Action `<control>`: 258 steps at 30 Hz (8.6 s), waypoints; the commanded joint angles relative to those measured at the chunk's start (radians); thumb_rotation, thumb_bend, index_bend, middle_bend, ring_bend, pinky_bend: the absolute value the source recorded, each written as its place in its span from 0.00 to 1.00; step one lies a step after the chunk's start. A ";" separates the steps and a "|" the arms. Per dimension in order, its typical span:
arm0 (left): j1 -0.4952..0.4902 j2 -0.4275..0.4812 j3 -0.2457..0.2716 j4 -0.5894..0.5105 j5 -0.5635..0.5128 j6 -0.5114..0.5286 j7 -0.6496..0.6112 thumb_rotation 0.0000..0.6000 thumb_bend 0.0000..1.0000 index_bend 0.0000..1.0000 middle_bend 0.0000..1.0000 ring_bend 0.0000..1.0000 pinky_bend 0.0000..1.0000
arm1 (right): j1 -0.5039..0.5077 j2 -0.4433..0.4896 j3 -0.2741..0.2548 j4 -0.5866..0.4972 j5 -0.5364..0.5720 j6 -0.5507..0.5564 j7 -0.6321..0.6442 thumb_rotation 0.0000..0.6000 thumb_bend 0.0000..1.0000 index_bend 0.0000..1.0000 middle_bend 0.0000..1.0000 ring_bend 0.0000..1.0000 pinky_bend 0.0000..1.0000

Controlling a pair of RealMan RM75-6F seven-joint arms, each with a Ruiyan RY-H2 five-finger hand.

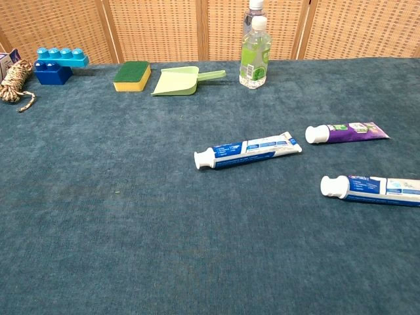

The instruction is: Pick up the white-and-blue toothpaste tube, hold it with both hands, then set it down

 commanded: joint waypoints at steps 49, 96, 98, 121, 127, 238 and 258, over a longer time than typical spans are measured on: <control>-0.102 0.040 -0.051 -0.040 -0.021 -0.104 0.025 1.00 0.40 0.26 0.17 0.14 0.17 | 0.200 -0.048 -0.017 -0.049 0.088 -0.373 -0.162 0.93 0.28 0.26 0.17 0.10 0.20; -0.135 0.049 -0.051 -0.062 -0.039 -0.110 0.048 1.00 0.40 0.26 0.16 0.14 0.17 | 0.306 -0.230 -0.036 0.258 0.330 -0.461 -0.291 0.56 0.28 0.33 0.18 0.08 0.21; -0.132 0.052 -0.049 -0.065 -0.038 -0.105 0.049 1.00 0.40 0.26 0.16 0.14 0.17 | 0.306 -0.238 -0.039 0.272 0.323 -0.463 -0.275 0.62 0.30 0.34 0.18 0.08 0.21; -0.085 0.075 -0.031 -0.062 -0.009 -0.036 0.013 1.00 0.40 0.26 0.15 0.13 0.17 | 0.329 -0.252 -0.016 0.259 0.254 -0.471 -0.132 1.00 0.53 0.86 0.60 0.53 0.45; -0.082 0.076 -0.025 -0.057 -0.010 -0.041 0.006 1.00 0.40 0.26 0.15 0.13 0.17 | 0.344 -0.215 -0.003 0.215 0.300 -0.518 -0.105 1.00 0.63 0.99 0.72 0.68 0.62; -0.889 -0.196 -0.155 -0.226 -0.705 -0.757 -0.019 1.00 0.38 0.32 0.12 0.18 0.32 | 0.543 -0.164 0.060 -0.171 0.294 -0.755 0.588 1.00 0.66 1.00 0.77 0.74 0.68; -0.889 -0.189 -0.140 -0.218 -0.697 -0.746 -0.038 0.99 0.38 0.36 0.12 0.19 0.35 | 0.547 -0.166 0.067 -0.162 0.303 -0.776 0.612 1.00 0.67 1.00 0.77 0.74 0.68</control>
